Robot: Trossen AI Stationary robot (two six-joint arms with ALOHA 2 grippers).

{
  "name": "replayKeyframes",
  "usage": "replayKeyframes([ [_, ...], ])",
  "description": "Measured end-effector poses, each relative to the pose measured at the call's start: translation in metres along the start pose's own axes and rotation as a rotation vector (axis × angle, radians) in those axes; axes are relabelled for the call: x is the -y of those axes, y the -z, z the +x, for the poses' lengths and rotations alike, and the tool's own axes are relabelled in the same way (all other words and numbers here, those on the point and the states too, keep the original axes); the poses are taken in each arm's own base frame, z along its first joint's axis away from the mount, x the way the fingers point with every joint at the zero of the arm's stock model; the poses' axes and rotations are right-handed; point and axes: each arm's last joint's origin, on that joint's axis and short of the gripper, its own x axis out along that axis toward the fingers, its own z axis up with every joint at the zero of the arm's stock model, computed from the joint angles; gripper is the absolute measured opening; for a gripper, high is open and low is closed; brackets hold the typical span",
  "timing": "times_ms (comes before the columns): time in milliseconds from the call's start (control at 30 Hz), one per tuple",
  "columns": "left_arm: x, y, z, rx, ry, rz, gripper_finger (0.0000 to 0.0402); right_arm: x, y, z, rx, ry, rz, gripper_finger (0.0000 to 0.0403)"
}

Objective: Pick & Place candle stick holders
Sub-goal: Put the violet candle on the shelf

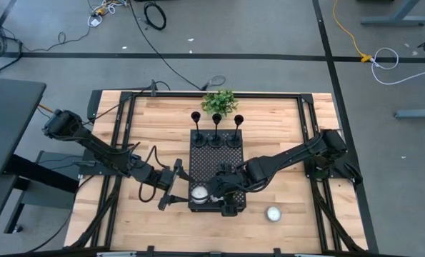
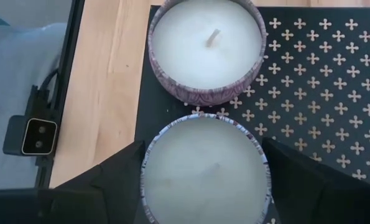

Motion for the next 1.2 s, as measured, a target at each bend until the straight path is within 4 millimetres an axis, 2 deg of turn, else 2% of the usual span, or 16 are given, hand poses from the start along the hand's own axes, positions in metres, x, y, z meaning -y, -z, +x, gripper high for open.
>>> replayKeyframes([
  [400,0.0,-0.0001,0.0,0.001,0.0,-0.004,0.033,0.0,0.0001,0.0001,-0.001,0.0,-0.008,0.0296],
  [867,-0.0001,-0.0001,0.0,0.001,0.0,-0.007,0.033,0.001,-0.0001,0.0016,-0.01,-0.039,-0.021,0.0336],
  [1200,-0.0001,-0.0001,0.0,0.001,0.0,-0.007,0.033,0.007,-0.0027,0.0016,0.01,-0.001,-0.019,0.037],
])
